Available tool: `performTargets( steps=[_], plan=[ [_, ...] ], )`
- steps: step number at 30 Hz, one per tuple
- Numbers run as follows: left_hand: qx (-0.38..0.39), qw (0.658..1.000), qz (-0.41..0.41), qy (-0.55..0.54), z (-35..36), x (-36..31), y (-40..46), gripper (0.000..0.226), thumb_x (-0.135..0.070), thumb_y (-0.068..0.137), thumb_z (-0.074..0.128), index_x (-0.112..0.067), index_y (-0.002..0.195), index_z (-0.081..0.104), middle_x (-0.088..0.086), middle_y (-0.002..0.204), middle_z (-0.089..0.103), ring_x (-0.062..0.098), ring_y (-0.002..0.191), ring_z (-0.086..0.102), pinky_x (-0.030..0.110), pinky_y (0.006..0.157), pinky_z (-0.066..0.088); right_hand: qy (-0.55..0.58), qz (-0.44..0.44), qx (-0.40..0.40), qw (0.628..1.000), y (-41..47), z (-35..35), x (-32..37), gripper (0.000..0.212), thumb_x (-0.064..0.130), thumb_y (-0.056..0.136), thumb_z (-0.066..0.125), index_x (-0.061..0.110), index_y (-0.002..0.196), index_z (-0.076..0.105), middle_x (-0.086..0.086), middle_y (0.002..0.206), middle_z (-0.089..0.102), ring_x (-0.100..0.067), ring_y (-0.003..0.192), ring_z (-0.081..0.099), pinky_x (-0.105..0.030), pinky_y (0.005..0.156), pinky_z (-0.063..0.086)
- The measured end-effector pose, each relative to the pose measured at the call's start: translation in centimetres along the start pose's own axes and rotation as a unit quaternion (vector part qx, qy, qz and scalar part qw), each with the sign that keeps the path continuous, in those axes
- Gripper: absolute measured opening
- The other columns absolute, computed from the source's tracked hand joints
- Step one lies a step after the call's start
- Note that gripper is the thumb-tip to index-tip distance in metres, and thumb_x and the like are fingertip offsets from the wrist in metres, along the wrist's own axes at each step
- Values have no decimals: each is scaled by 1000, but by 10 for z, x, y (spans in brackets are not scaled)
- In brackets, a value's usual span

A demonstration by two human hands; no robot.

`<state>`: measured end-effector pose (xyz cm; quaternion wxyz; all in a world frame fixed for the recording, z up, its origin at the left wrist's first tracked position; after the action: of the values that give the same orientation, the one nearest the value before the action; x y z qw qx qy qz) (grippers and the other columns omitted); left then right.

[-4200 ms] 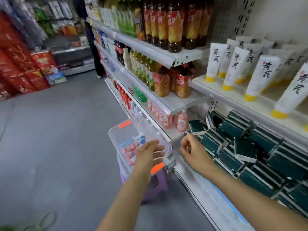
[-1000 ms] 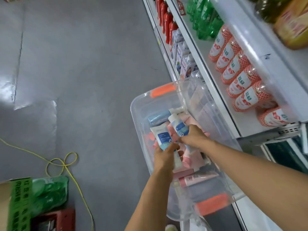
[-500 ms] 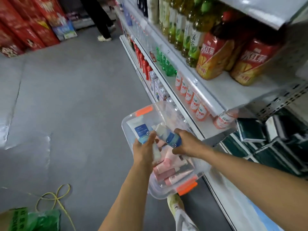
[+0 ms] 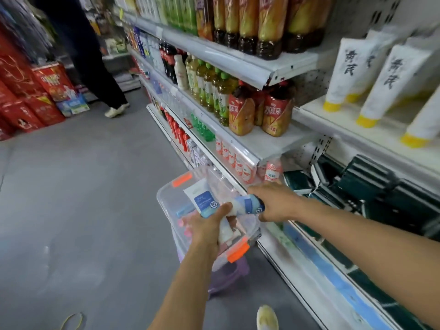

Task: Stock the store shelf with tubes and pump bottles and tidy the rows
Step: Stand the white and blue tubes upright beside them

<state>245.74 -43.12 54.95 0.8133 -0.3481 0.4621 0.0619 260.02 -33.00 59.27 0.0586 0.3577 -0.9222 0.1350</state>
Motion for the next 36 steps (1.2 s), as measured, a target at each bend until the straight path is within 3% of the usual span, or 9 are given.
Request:
performTargets(
  steps=[5, 8, 12, 15, 21, 25, 30, 33, 36],
  plan=[
    [22, 994, -62, -87, 29, 15, -27, 25, -2, 83, 71, -1, 106, 62, 23, 105, 67, 28, 75, 68, 37, 60, 61, -7, 124, -216, 968, -55, -31, -36, 74, 36, 70, 73, 21, 135, 43, -5, 136, 42, -27, 127, 37, -39, 103, 31],
    [50, 984, -83, -152, 53, 22, -47, 27, -3, 87, 66, 0, 113, 58, 21, 105, 67, 25, 74, 69, 34, 59, 61, 273, 228, -303, 884, -88, -29, -52, 85, 21, 70, 80, 11, 140, 34, -10, 135, 43, -26, 123, 44, -35, 100, 41],
    [70, 979, -63, -180, 79, 37, -80, 29, 0, 86, 64, 2, 114, 55, 22, 103, 66, 24, 63, 71, 30, 53, 58, 625, 238, -228, 707, -128, -28, -51, 38, 1, 78, 71, 5, 112, 53, -10, 92, 66, -16, 76, 63, -24, 61, 47],
    [96, 970, -55, -217, 102, 54, -112, 34, 0, 87, 62, 2, 120, 53, 24, 114, 63, 24, 70, 72, 33, 59, 61, 724, 194, -237, 618, -168, -42, -57, 13, -2, 83, 67, 7, 89, 60, -10, 76, 62, -17, 62, 60, -25, 51, 41],
    [170, 961, -46, -214, 168, 95, -192, 35, -3, 88, 61, 3, 121, 53, 25, 117, 62, 26, 84, 68, 32, 72, 61, 651, 142, -223, 711, -263, -59, -71, 20, 4, 80, 74, 13, 96, 65, -1, 84, 70, -7, 65, 62, -18, 51, 44],
    [203, 962, -33, -181, 205, 119, -243, 21, -3, 85, 64, -1, 105, 60, 18, 97, 70, 24, 78, 70, 34, 69, 61, 632, 153, -259, 714, -324, -65, -88, 26, 6, 74, 78, 5, 97, 65, -15, 89, 73, -19, 71, 67, -27, 63, 51],
    [257, 959, -8, -119, 241, 143, -294, 37, -12, 69, 73, -5, 102, 59, 18, 98, 69, 27, 80, 69, 39, 74, 60, 601, 163, -348, 701, -393, -80, -107, 16, 7, 79, 75, 12, 84, 61, -2, 71, 67, -5, 53, 61, -17, 45, 44],
    [283, 955, 1, -90, 262, 155, -320, 29, -15, 77, 71, -6, 103, 62, 15, 95, 71, 23, 77, 70, 35, 64, 60, 552, 159, -392, 719, -430, -91, -120, 23, 8, 76, 76, 11, 94, 62, -2, 82, 71, -7, 70, 66, -20, 60, 53],
    [306, 950, 5, -63, 285, 166, -344, 24, -14, 88, 65, -6, 110, 62, 11, 93, 74, 20, 74, 72, 40, 73, 60, 517, 159, -419, 730, -466, -101, -134, 28, 4, 75, 74, 11, 100, 63, 1, 86, 71, -5, 75, 66, -20, 65, 53]
  ],
)
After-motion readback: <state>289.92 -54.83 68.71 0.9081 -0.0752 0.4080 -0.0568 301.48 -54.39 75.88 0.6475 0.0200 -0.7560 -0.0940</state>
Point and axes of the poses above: each hand's wrist, its own y-axis towards the middle knuckle, its own z-axis out of the palm, x = y × z, the point moved 4 cm from there along y, towards the middle knuckle
